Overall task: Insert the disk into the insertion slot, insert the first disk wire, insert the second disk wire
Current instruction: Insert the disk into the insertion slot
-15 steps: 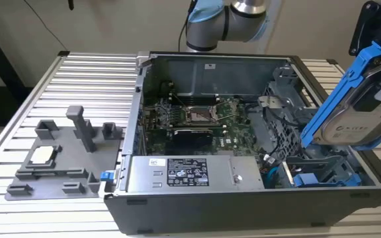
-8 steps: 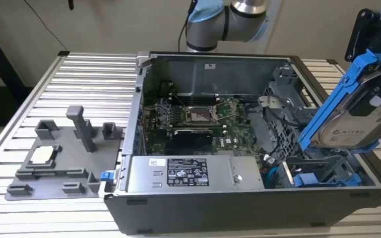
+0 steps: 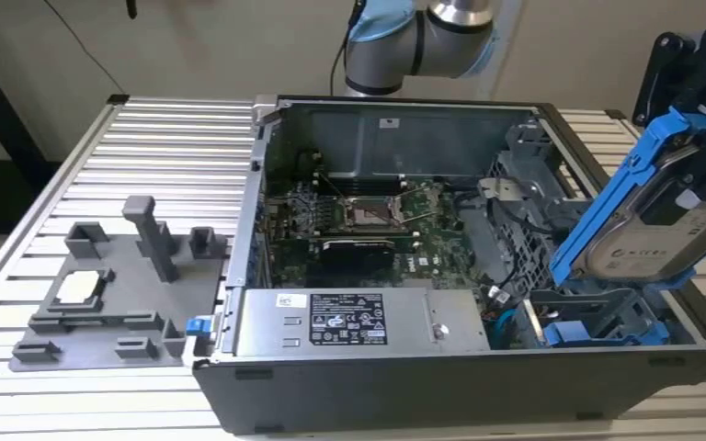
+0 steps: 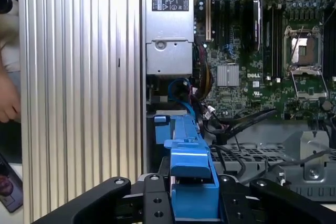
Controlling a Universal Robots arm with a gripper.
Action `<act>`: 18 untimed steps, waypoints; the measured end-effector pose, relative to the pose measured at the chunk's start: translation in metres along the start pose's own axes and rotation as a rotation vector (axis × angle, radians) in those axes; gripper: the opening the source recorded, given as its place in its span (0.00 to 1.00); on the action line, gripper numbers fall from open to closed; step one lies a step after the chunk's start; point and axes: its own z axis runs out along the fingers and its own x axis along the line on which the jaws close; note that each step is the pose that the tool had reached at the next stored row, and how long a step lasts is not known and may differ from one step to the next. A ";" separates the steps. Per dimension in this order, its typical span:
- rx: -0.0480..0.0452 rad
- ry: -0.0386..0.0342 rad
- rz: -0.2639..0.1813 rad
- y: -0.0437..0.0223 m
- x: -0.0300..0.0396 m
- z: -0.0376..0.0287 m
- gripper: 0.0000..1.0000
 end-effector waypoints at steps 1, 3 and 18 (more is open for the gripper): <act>0.0000 0.0001 0.000 -0.0002 0.0000 0.0011 0.33; 0.0000 0.0001 -0.001 -0.0006 0.0000 0.0033 0.33; 0.0000 -0.0013 -0.002 -0.0008 0.0001 0.0092 0.33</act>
